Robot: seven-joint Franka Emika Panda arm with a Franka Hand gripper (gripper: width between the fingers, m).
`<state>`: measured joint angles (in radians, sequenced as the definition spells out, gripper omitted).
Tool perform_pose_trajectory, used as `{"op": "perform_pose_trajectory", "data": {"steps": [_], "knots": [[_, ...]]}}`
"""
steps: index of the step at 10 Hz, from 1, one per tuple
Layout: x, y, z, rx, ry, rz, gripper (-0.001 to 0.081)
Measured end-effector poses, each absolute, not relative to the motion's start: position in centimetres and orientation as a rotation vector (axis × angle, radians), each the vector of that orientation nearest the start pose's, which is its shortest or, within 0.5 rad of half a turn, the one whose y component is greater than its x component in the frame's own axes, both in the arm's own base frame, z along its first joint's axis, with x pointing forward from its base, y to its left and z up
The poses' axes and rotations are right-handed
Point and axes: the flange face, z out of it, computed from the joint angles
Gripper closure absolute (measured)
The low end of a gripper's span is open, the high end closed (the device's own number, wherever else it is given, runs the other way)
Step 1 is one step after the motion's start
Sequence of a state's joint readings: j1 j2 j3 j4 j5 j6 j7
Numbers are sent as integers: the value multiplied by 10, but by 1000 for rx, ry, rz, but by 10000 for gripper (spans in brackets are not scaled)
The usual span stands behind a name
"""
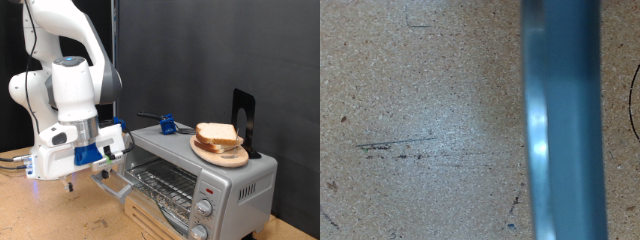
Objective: Make a piece of toast with the oven
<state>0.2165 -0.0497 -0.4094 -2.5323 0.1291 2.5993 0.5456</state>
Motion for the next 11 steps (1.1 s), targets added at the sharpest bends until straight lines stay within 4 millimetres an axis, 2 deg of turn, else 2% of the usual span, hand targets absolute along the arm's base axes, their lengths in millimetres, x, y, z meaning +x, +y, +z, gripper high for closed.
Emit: {"op": "perform_pose_trajectory", "data": {"steps": [4, 7, 11], "knots": [[464, -100, 299, -2732, 1228, -272, -2], [468, -115, 298, -2721, 1275, -289, -2], [478, -134, 282, -2737, 1339, -281, -2]]}}
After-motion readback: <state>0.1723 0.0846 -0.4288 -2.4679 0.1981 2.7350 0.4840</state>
